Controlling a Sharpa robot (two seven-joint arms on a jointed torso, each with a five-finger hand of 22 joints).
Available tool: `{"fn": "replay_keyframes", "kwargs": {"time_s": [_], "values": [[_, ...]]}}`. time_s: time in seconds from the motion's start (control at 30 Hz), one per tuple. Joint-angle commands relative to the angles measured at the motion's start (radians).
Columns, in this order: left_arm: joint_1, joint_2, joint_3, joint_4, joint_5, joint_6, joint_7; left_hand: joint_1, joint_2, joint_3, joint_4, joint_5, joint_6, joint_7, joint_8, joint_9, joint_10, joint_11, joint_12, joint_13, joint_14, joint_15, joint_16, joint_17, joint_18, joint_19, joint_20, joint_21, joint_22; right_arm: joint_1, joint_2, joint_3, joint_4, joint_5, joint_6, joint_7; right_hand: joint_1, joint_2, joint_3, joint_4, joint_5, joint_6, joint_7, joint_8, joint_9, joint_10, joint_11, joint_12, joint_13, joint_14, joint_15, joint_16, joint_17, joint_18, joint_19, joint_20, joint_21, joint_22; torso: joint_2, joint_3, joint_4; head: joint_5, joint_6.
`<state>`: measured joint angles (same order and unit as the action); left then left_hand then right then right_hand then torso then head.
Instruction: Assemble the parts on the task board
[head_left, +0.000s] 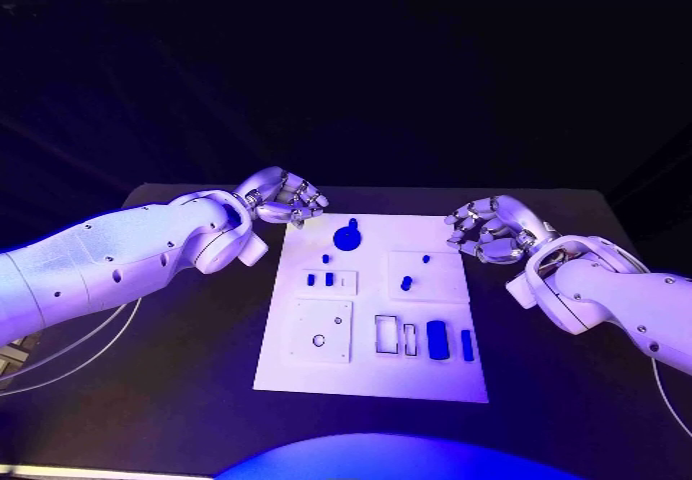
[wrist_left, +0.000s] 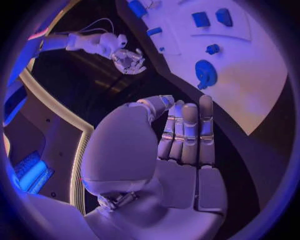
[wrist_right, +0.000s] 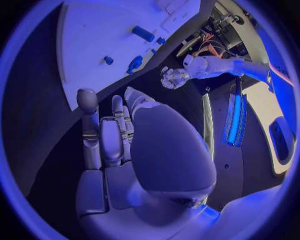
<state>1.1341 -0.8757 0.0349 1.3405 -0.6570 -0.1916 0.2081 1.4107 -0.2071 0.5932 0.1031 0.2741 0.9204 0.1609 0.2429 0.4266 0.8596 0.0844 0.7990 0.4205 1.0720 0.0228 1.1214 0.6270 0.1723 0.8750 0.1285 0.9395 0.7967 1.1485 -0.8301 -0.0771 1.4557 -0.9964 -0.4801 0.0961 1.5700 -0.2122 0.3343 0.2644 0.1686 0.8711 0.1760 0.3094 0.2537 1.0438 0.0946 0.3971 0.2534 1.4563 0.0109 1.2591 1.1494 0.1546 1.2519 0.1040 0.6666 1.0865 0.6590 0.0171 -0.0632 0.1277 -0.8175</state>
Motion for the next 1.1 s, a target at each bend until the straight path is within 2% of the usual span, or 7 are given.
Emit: {"fn": "replay_keyframes", "kwargs": {"time_s": [0.03,0.2,0.37,0.47,0.67,0.9,1.1], "values": [[0.001,-0.012,0.001,0.020,0.281,-0.005,0.096,0.000,0.009,-0.008,0.001,-0.001,-0.010,0.003,-0.002,0.001,-0.004,0.008,-0.027,-0.022,-0.017,0.005,-0.030,-0.021,0.010,-0.010,0.001,-0.017,-0.011,0.005,0.010,0.000,-0.012,-0.211,0.136,-0.055,-0.010,-0.020,0.027,-0.007,-0.001,0.016,-0.001,0.004,-0.002,0.014,0.002,-0.044,-0.029,0.009,0.001,0.006,0.004,-0.001,0.003,0.005,0.010,0.011,0.002,-0.0015,0.0013,-0.008,0.003],[0.000,-0.032,0.001,0.048,0.388,0.009,0.127,-0.005,0.015,-0.026,0.009,0.000,-0.024,0.013,-0.007,-0.004,-0.017,0.023,-0.082,-0.070,-0.044,0.018,-0.083,-0.046,0.010,-0.025,0.012,-0.058,-0.035,0.013,0.032,0.000,-0.027,-0.358,0.197,-0.106,-0.037,-0.043,0.062,-0.018,-0.002,0.031,-0.001,0.003,-0.005,0.026,0.006,-0.117,-0.071,0.014,0.005,0.014,0.013,-0.003,0.007,0.006,0.024,0.027,0.001,-0.0021,0.0020,-0.038,0.009],[0.000,-0.045,0.001,0.064,0.418,-0.003,0.142,-0.006,0.019,-0.031,0.012,0.002,-0.041,0.023,-0.015,-0.009,-0.021,0.031,-0.097,-0.086,-0.051,0.024,-0.100,-0.056,0.010,-0.029,0.018,-0.074,-0.045,0.019,0.052,0.000,-0.036,-0.470,0.233,-0.157,-0.049,-0.057,0.067,-0.023,-0.004,0.036,-0.007,0.001,-0.006,0.023,0.006,-0.137,-0.085,0.013,0.007,0.010,0.007,-0.001,0.003,0.005,0.014,0.026,0.001,-0.0032,0.0029,-0.057,0.014],[0.000,-0.047,0.001,0.066,0.428,-0.012,0.155,-0.006,0.020,-0.031,0.013,0.003,-0.043,0.024,-0.016,-0.009,-0.021,0.032,-0.098,-0.088,-0.052,0.025,-0.102,-0.057,0.010,-0.029,0.019,-0.076,-0.046,0.021,0.065,0.000,-0.041,-0.512,0.248,-0.180,-0.054,-0.062,0.071,-0.028,-0.003,0.040,-0.008,0.001,-0.006,0.013,0.008,-0.152,-0.095,0.016,0.009,0.017,0.017,-0.003,0.006,0.005,0.025,0.033,0.000,-0.0034,0.0014,-0.063,0.014],[0.000,-0.046,0.001,0.060,0.483,-0.043,0.192,-0.003,0.023,-0.031,0.012,0.003,-0.042,0.024,-0.016,-0.009,-0.018,0.032,-0.098,-0.089,-0.053,0.026,-0.105,-0.058,0.010,-0.029,0.019,-0.078,-0.047,0.022,0.093,-0.001,-0.044,-0.579,0.235,-0.235,-0.059,-0.057,0.079,-0.032,-0.002,0.043,-0.005,-0.002,-0.008,0.011,0.010,-0.161,-0.104,0.025,0.009,0.036,0.039,-0.010,0.024,0.006,0.066,0.057,0.001,-0.0001,-0.0002,-0.068,0.015],[0.000,-0.045,0.001,0.061,0.505,-0.047,0.202,-0.004,0.024,-0.032,0.013,0.003,-0.042,0.025,-0.015,-0.010,-0.015,0.032,-0.097,-0.090,-0.053,0.026,-0.106,-0.059,0.010,-0.029,0.020,-0.080,-0.048,0.022,0.112,-0.001,-0.048,-0.610,0.214,-0.276,-0.069,-0.056,0.087,-0.032,-0.003,0.046,-0.003,-0.004,-0.009,0.012,0.012,-0.168,-0.114,0.034,0.011,0.054,0.059,-0.015,0.041,0.006,0.102,0.077,0.001,-0.0025,0.0035,-0.077,0.012],[0.000,-0.045,0.001,0.062,0.509,-0.048,0.201,-0.006,0.024,-0.033,0.015,0.003,-0.042,0.025,-0.015,-0.010,-0.014,0.033,-0.097,-0.091,-0.053,0.027,-0.107,-0.060,0.010,-0.029,0.020,-0.081,-0.049,0.022,0.134,-0.006,-0.063,-0.601,0.228,-0.276,-0.072,-0.054,0.093,-0.033,-0.002,0.050,-0.003,-0.004,-0.009,0.017,0.011,-0.170,-0.118,0.039,0.011,0.063,0.069,-0.018,0.051,0.006,0.122,0.088,0.002,-0.0011,-0.0003,-0.071,0.009]]}}
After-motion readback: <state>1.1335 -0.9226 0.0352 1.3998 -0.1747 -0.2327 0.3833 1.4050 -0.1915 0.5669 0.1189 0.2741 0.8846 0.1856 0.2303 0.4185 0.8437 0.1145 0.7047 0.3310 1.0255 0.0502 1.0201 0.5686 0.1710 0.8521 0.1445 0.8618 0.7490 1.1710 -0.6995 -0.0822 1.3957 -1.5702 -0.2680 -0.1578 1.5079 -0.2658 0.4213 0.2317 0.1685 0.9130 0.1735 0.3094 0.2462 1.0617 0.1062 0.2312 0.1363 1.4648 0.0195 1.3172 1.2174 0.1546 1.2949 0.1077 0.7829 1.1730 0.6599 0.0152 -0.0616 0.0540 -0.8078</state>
